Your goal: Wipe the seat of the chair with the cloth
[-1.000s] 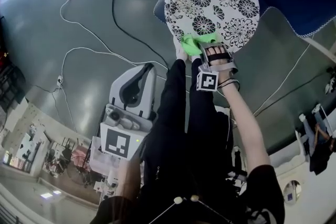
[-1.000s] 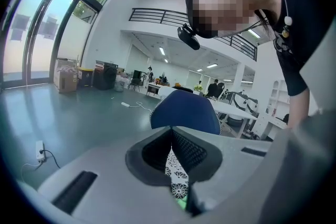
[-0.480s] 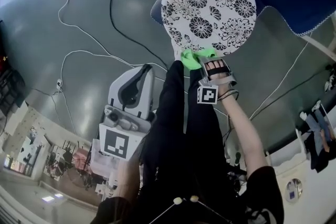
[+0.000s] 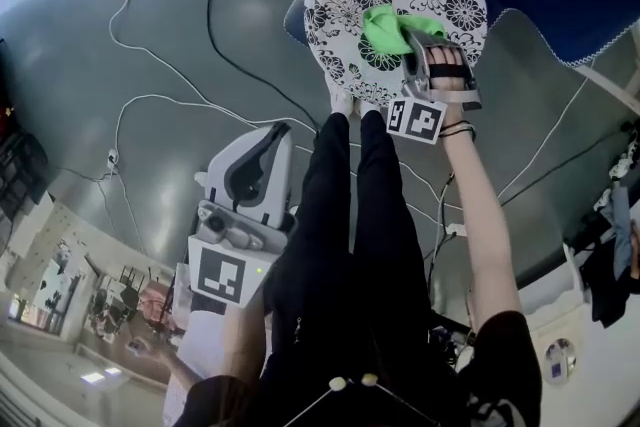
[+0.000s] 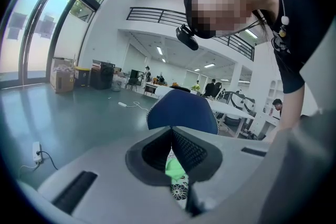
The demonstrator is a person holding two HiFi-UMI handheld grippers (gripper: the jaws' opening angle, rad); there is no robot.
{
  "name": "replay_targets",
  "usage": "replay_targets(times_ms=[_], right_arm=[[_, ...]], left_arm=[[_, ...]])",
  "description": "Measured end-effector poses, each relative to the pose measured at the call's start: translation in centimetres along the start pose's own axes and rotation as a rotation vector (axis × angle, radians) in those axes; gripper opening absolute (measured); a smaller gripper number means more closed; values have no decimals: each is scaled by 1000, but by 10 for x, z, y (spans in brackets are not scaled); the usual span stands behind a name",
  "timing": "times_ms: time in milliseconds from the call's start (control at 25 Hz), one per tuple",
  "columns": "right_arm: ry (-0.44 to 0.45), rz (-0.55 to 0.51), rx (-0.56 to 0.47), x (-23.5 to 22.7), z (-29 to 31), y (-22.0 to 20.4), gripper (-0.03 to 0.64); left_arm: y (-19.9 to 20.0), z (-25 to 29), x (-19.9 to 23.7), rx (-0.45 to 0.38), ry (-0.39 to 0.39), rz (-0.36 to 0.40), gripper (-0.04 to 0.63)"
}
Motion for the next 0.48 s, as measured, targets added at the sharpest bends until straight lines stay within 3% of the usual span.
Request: replay_targets(times_ms=[240,480], right_arm=[[-100,-23,81,-66,40,-44,54],[-73,-60,132,-91,79,-74,54]], left_arm=[[-2,3,-5,1,1,-6,8],[-4,6,-3,3,7,-10,8]])
Point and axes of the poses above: the fingertips, and each gripper's own axes: z forward along the fingers, x to its left, y out of its top, the point moved 8 cm from there along -z, backward along the fingers, and after that the axes turned 2 degrees about -x, right-handed, at the moved point
